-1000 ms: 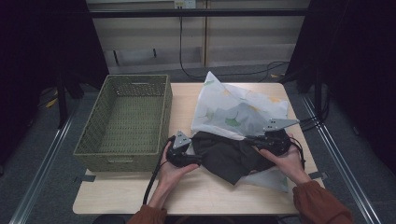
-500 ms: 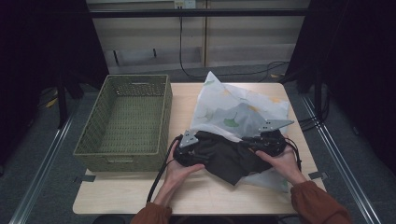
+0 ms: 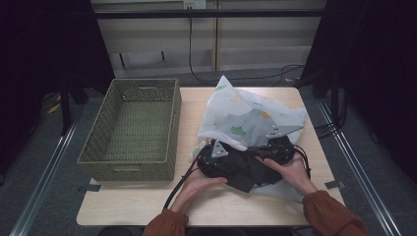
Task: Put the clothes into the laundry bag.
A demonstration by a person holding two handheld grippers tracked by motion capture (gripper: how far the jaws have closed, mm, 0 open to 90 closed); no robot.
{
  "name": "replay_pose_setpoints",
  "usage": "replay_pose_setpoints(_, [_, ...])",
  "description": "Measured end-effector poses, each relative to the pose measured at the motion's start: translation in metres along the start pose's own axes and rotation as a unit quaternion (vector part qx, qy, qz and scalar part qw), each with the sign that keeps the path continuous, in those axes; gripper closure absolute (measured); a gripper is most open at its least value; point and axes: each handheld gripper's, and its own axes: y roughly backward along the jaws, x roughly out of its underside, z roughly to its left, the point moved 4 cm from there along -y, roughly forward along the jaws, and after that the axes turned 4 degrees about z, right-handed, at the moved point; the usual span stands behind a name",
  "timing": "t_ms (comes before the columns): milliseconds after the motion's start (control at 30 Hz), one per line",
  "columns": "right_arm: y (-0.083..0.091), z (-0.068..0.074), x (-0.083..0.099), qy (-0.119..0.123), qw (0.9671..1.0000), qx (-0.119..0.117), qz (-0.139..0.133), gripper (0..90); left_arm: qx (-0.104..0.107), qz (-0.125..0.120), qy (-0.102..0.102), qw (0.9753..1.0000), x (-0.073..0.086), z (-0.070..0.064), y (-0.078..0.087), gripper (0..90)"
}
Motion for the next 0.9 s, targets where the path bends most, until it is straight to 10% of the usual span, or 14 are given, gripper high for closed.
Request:
replay_pose_setpoints(300, [0.006,0.004,-0.011,-0.006,0.9997,-0.005,-0.023,87.0,-0.015,0.007,0.020,0.9997,-0.007,0.009,0.005,71.2])
replay_pose_setpoints(400, [0.004,0.007,-0.018,-0.003,0.9996,-0.007,-0.027,87.3,0.021,-0.029,0.077,0.9964,-0.009,0.013,0.007,73.5])
replay_pose_setpoints(600, [0.007,0.017,-0.035,0.009,0.9987,-0.015,-0.047,87.9,0.031,-0.085,0.107,0.9902,-0.022,0.006,0.006,74.3])
replay_pose_setpoints(900, [0.032,0.031,-0.058,0.023,0.9939,-0.039,-0.101,88.2,-0.017,-0.158,0.151,0.9757,-0.059,0.012,0.026,75.5])
